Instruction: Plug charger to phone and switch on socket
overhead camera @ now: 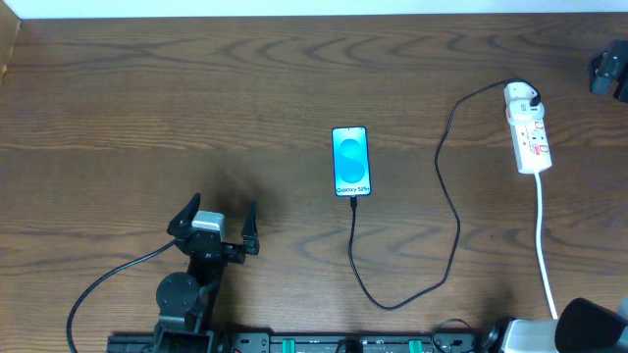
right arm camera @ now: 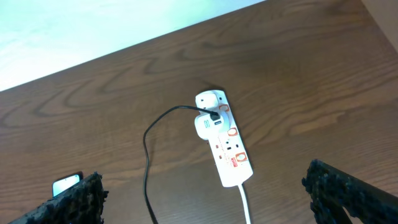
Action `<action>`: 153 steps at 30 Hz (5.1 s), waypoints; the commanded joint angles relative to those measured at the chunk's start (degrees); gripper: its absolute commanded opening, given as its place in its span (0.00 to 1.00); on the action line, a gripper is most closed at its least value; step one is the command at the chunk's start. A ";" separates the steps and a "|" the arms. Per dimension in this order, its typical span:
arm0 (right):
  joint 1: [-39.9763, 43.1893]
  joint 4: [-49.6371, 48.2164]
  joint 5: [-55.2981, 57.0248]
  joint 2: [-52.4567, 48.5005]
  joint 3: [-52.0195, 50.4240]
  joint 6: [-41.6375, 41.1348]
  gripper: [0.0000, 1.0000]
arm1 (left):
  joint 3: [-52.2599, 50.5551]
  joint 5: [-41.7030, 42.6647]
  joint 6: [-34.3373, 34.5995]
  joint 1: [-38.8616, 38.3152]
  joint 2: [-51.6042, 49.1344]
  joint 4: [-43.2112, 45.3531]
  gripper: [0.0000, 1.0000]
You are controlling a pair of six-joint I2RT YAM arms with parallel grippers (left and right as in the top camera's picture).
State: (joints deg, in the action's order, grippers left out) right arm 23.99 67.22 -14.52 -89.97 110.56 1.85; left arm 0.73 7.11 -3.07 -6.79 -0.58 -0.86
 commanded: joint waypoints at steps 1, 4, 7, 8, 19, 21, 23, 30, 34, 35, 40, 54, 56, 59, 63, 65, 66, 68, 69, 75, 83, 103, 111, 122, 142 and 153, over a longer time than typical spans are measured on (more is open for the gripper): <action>-0.39 0.09 0.04 0.35 0.33 -0.74 0.99 | -0.50 0.63 -0.79 0.28 0.35 -2.58 0.98; -0.39 0.09 0.04 0.35 0.33 -0.74 0.99 | -0.50 0.63 -0.76 0.28 0.35 -2.58 0.98; -0.39 0.09 0.02 0.35 0.33 -0.74 0.99 | -0.50 0.63 -0.76 0.28 0.35 -2.58 0.98; -0.39 0.09 0.04 0.35 0.33 -0.74 0.99 | -0.50 0.63 -0.76 0.28 0.35 -2.58 0.97; -0.31 0.11 0.04 -0.20 0.31 -0.74 0.99 | -0.50 0.63 -0.76 0.28 0.35 -2.58 0.98; -0.31 0.11 0.04 -0.66 0.31 -0.74 0.99 | -0.50 0.63 -0.76 0.28 0.35 -2.58 0.98; -0.31 0.11 0.04 -1.07 0.31 -0.74 0.99 | -0.50 0.63 -0.76 0.28 0.35 -2.58 0.98; -1.36 -0.42 0.68 -1.11 -1.03 -0.33 0.99 | -0.50 0.63 -0.76 0.28 0.35 -2.58 0.98; -4.72 -7.50 0.76 -0.72 -7.37 -0.28 0.99 | -0.50 0.63 -0.76 0.28 0.35 -2.58 0.98; -6.47 -12.87 0.70 0.11 -12.17 -0.31 0.99 | -0.50 0.63 -0.76 0.28 0.35 -2.58 0.98; -11.85 -32.83 0.68 5.84 -32.02 -0.57 0.99 | -0.50 0.63 -0.76 0.28 0.35 -2.58 0.98; -15.96 -79.06 0.42 32.30 -84.30 -1.22 0.99 | -0.50 0.63 -0.76 0.28 0.35 -2.58 0.98; -15.96 -82.75 0.42 36.54 -89.83 -1.22 0.99 | -0.50 0.63 -0.79 0.28 0.35 -2.58 0.98; -15.96 -87.32 0.44 43.17 -97.68 -1.22 0.99 | -0.50 0.63 -0.76 0.28 0.35 -2.58 0.98; -15.96 -92.19 0.44 49.53 -104.83 -1.20 0.99 | -0.50 0.63 -0.76 0.28 0.35 -2.58 0.98; -16.00 -94.27 0.44 51.54 -107.38 -1.20 0.99 | -0.50 0.63 -0.76 0.28 0.35 -2.58 0.98; -16.15 -94.97 0.46 52.39 -108.54 -1.20 0.99 | -0.50 0.63 -0.76 0.28 0.35 -2.58 0.98; -16.22 -95.08 0.44 53.77 -110.20 -1.20 0.99 | -0.50 0.63 -0.76 0.28 0.35 -2.58 0.98; -16.26 -93.09 0.44 54.62 -110.25 -1.20 0.99 | -0.50 0.63 -0.76 0.28 0.35 -2.58 0.98; -16.87 -84.87 0.96 59.12 -110.25 -1.14 0.99 | -0.50 0.63 -0.76 0.28 0.35 -2.58 0.98; -18.21 -74.16 3.41 66.75 -110.25 -1.14 0.99 | -0.50 0.63 -0.76 0.28 0.35 -2.58 0.98; -22.60 -63.56 6.03 83.87 -110.25 -3.08 0.99 | -0.50 0.63 -0.76 0.28 0.35 -2.58 0.98; -23.98 -63.34 7.45 89.64 -110.25 -2.45 0.99 | -0.50 0.63 -0.76 0.28 0.35 -2.58 0.98; -23.98 -63.36 8.17 89.66 -110.25 -2.45 0.99 | -0.50 0.63 -0.79 0.28 0.35 -2.58 0.98; -23.98 -63.36 8.17 89.66 -110.25 -2.45 0.99 | -0.50 0.63 -0.76 0.28 0.35 -2.58 0.98; -23.98 -63.36 8.17 89.66 -110.25 -2.45 0.99 | -0.50 0.63 -0.76 0.28 0.35 -2.58 0.98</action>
State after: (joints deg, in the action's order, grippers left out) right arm 0.54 3.53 -7.01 -0.71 0.40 -0.43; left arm 1.06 6.94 -3.27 -6.79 -0.58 -1.28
